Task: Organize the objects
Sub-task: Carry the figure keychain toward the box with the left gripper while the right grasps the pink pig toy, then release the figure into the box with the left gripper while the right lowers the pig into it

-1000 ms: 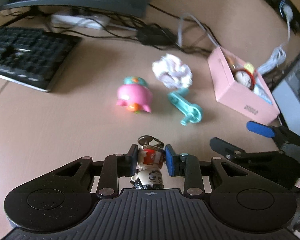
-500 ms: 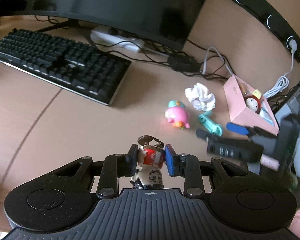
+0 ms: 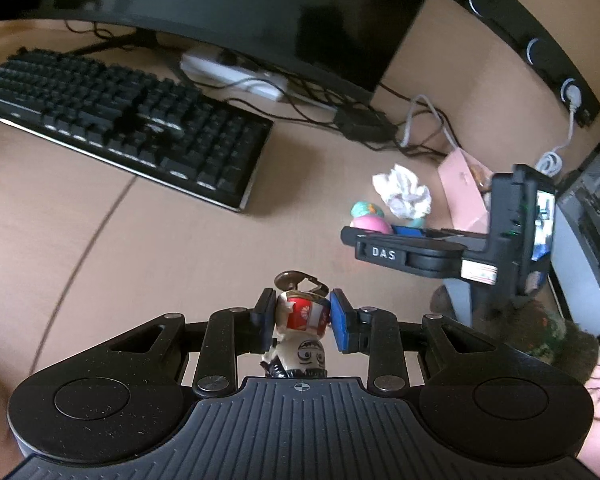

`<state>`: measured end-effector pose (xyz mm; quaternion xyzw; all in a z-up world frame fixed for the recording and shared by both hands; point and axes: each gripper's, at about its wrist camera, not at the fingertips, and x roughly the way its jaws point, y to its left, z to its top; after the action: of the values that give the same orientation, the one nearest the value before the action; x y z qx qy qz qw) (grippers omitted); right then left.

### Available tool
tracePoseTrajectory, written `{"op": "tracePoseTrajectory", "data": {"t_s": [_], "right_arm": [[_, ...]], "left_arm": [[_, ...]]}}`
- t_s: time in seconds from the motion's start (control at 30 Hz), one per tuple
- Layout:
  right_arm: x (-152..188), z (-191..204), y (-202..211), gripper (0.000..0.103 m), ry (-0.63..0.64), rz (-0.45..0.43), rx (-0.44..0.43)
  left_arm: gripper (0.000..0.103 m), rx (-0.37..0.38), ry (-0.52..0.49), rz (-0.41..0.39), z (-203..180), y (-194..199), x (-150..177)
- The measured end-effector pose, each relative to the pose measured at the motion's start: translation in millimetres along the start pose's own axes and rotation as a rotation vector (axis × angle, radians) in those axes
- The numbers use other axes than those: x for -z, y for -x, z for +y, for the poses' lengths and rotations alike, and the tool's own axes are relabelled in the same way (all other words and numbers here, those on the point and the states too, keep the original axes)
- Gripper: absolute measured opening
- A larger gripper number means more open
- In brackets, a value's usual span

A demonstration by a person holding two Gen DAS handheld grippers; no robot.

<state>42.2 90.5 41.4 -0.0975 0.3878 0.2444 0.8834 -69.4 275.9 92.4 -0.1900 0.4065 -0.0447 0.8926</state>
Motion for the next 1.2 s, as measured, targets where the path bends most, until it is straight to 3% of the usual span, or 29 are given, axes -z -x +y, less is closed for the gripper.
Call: {"op": "tracePoseTrajectory", "data": {"t_s": [0.27,0.6,0.73,0.9,1.07,1.2], "right_arm": [[28.4,-40.3,85.1,0.052,-0.005,-0.037,0.062],[78.6,-147.2,195.2,0.052,-0.175,-0.098,0.281],[92.4,-178.9,224.1,0.052,-0.220,-0.132,0.329],[104.9,-213.9,243.9,0.052,-0.248,-0.171,0.342],[107.5,-240.7,245.6,0.052,-0.267,-0.190,0.324],[107.4,-254.3,240.5,0.052,-0.257,-0.193,0.313]], "left_arm": [[0.032,0.150,-0.094,0.096,-43.2,-36.3,2.3],[0.032,0.331,-0.240,0.180,-144.8,-87.3,-3.2],[0.032,0.415,-0.282,0.136,-195.0,-98.6,-38.7],[0.032,0.454,-0.333,0.019,-264.6,-119.1,-101.9],[0.032,0.431,-0.332,-0.074,-327.1,-162.2,-152.0],[0.032,0.357,-0.297,-0.074,-354.5,-214.2,-165.3]]}}
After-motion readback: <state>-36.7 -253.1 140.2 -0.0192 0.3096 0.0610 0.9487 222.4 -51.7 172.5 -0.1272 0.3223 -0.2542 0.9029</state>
